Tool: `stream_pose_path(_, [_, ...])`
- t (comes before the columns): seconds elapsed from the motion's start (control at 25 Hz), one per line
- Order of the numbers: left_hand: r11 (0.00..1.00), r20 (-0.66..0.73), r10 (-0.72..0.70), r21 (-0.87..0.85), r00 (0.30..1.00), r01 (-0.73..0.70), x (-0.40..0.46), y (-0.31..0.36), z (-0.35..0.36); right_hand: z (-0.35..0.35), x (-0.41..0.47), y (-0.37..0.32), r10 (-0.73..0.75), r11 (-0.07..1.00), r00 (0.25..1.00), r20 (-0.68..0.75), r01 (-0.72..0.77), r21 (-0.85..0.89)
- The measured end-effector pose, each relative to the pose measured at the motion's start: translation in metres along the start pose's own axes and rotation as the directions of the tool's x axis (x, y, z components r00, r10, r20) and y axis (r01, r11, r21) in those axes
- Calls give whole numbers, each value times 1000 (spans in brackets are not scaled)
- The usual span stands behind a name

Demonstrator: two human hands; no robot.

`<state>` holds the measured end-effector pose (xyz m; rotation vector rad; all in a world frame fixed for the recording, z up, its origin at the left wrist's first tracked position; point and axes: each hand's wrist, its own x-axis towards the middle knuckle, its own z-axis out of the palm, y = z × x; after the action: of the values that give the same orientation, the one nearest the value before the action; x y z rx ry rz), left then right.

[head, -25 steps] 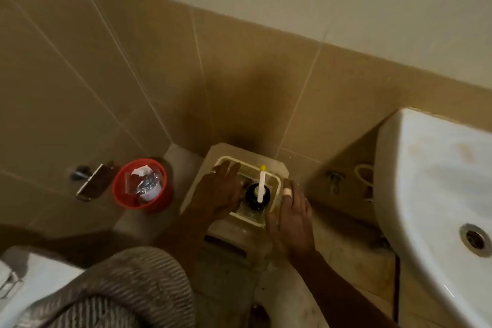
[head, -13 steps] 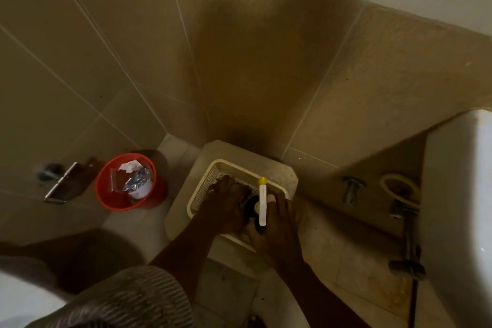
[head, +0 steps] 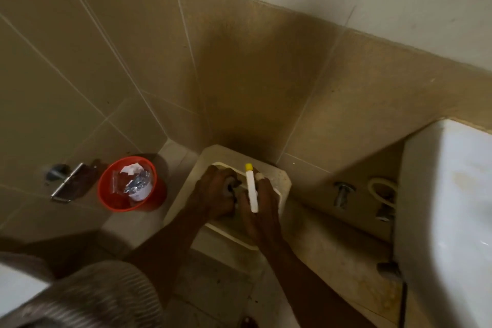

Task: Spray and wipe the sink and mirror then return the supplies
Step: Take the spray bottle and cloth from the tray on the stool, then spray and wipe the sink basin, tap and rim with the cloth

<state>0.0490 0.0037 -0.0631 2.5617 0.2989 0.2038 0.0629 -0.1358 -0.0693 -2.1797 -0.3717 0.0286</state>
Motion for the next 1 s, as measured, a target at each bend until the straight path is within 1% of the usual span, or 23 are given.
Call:
stream_pose_path(0.04, [1000, -146, -4, -4, 989, 4, 4, 14, -15, -8, 1, -16, -13, 1000, 1000, -22, 13, 20])
stream_pose_path(0.08, [996, -195, -58, -77, 979, 44, 10, 32, -32, -18, 0, -32, -7, 999, 999, -46, 9, 41])
stream_pose_path(0.12, [962, -152, -194, -221, 969, 158, 15, 51, -51, -32, 0, -49, 37, 995, 998, -59, -31, 96])
stream_pose_path(0.16, [863, -77, -350, -414, 934, 289, 23, 71, -71, -52, -3, -67, 88, 980, 993, -76, -72, 187])
stream_pose_path(0.2, [692, 18, -488, -601, 873, 400, 31, 87, -87, -73, -8, -86, 145, 952, 988, -62, -122, 279])
stream_pose_path(0.24, [467, 127, -566, -765, 814, 444, 38, 109, -106, -95, -16, -104, 183, 931, 981, -67, -151, 331])
stream_pose_path(0.28, [236, 248, -570, -864, 783, 445, 45, 134, -122, -121, -26, -122, 173, 930, 978, -116, -123, 347])
stream_pose_path(0.32, [66, 342, -508, -899, 791, 432, 47, 157, -136, -146, -38, -137, 152, 931, 976, -155, -89, 355])
stream_pose_path(0.36, [-22, 414, -405, -895, 815, 445, 45, 190, -151, -178, -52, -152, 154, 922, 970, -189, -72, 381])
stream_pose_path(0.4, [-19, 453, -294, -883, 842, 469, 41, 219, -162, -210, -65, -166, 170, 907, 963, -209, -70, 415])
stream_pose_path(0.44, [29, 468, -210, -875, 858, 484, 36, 243, -166, -240, -78, -175, 180, 900, 954, -238, -62, 432])
stream_pose_path(0.52, [206, 446, -119, -863, 887, 462, 26, 292, -169, -303, -101, -184, 206, 903, 923, -324, -52, 426])
stream_pose_path(0.56, [327, 393, -81, -858, 916, 397, 21, 314, -163, -332, -110, -183, 240, 899, 905, -352, -70, 433])
stream_pose_path(0.64, [530, 302, -23, -805, 953, 267, 13, 353, -147, -372, -122, -172, 334, 876, 878, -344, -155, 456])
stream_pose_path(0.76, [801, 120, 42, -598, 992, 38, 11, 401, -113, -417, -131, -146, 432, 866, 836, -337, -281, 412])
stream_pose_path(0.8, [856, 50, 72, -516, 996, -36, 14, 410, -100, -428, -132, -137, 455, 859, 824, -338, -306, 410])
stream_pose_path(0.88, [901, -18, 99, -423, 995, -97, 19, 423, -79, -445, -132, -115, 480, 849, 815, -325, -338, 406])
stream_pose_path(0.96, [929, -14, 79, -361, 997, -79, 25, 427, -60, -458, -129, -92, 481, 847, 829, -285, -354, 397])
stream_pose_path(1.0, [940, 1, 48, -337, 999, -45, 26, 428, -53, -463, -126, -83, 479, 844, 842, -248, -364, 395])
